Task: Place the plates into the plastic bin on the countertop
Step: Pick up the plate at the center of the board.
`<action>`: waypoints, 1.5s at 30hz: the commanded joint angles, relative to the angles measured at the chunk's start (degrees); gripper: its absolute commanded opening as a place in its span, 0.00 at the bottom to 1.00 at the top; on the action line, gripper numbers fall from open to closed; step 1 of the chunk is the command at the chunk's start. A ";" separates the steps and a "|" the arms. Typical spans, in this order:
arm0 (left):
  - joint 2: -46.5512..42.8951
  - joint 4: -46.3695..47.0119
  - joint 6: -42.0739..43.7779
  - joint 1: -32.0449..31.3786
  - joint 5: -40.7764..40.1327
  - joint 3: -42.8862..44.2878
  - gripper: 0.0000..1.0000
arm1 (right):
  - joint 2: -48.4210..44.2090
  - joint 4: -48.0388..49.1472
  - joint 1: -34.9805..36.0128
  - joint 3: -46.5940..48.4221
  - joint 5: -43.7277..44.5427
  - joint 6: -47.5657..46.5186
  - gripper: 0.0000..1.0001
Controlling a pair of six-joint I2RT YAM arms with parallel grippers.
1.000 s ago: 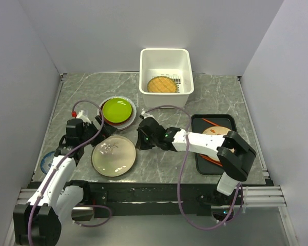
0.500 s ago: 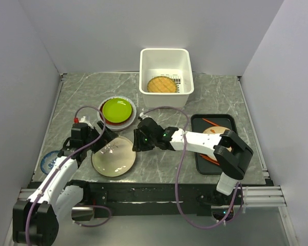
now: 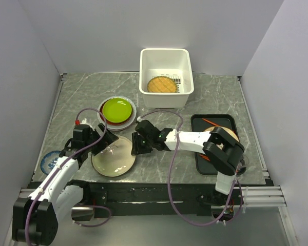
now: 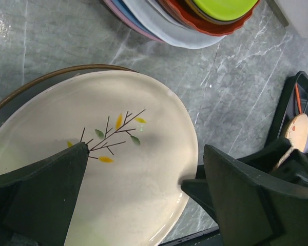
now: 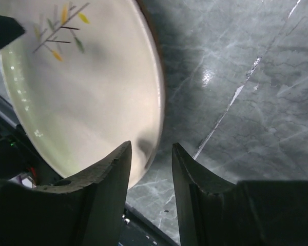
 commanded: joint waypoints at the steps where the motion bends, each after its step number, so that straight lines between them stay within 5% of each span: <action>1: -1.26 2.22 -0.21 -0.25 -0.08 -0.21 0.99 | 1.04 1.48 -0.24 2.44 -0.05 0.60 0.43; 3: -1.17 2.48 -0.21 -0.34 -0.08 -0.39 0.99 | 1.04 2.70 -0.15 1.65 -0.22 0.78 0.42; 10: -1.78 2.40 -0.12 -0.52 0.01 -0.39 0.99 | -0.71 6.66 -0.50 -1.34 -0.93 1.57 0.04; 30: -3.81 1.17 -0.04 -3.06 -3.33 -0.39 0.99 | -10.65 0.25 -2.96 -2.49 6.63 -0.89 0.01; 45: -2.05 -6.21 -5.48 -6.40 -16.15 -0.12 0.99 | -11.88 -0.02 -4.28 -4.51 6.90 -1.15 0.02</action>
